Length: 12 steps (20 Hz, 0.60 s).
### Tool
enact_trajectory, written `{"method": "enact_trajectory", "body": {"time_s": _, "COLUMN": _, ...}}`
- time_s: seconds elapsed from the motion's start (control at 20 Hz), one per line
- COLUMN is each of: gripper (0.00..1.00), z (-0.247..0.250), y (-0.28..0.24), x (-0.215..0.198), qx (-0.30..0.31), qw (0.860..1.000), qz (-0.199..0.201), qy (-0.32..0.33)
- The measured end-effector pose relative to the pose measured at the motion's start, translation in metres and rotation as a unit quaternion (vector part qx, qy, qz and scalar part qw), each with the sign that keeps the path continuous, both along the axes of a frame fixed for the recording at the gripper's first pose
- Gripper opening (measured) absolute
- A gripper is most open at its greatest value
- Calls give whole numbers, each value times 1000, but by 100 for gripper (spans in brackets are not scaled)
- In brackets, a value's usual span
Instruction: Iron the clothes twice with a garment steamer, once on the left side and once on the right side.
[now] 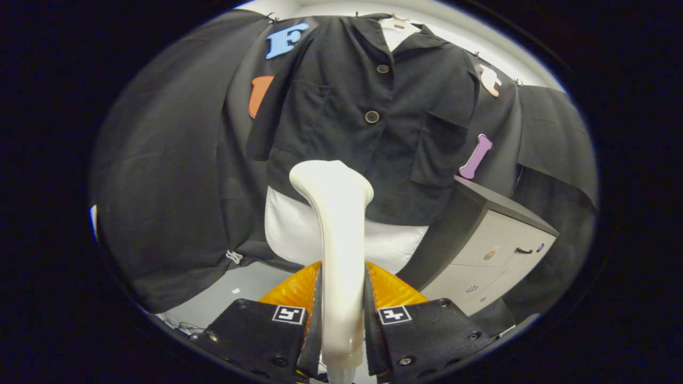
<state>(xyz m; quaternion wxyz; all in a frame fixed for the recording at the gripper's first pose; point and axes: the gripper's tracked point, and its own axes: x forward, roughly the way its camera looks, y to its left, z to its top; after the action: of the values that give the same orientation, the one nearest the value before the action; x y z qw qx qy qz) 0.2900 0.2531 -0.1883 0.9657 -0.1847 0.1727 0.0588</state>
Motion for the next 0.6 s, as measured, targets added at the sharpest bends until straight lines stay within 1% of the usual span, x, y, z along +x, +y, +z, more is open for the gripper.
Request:
{"method": "enact_trajectory", "body": {"time_s": 0.15, "gripper": 36, "z": 17, "y": -24, "x": -8, "qx": -2, "qw": 1000, "qz": 1, "qy": -5}}
{"method": "enact_trajectory", "body": {"time_s": 0.3, "gripper": 36, "z": 39, "y": -59, "x": -11, "qx": -1, "qw": 1000, "qz": -6, "qy": -10}}
{"method": "enact_trajectory", "body": {"time_s": 0.6, "gripper": 36, "z": 82, "y": -128, "x": -4, "qx": 2, "qw": 1000, "qz": -12, "qy": -24}}
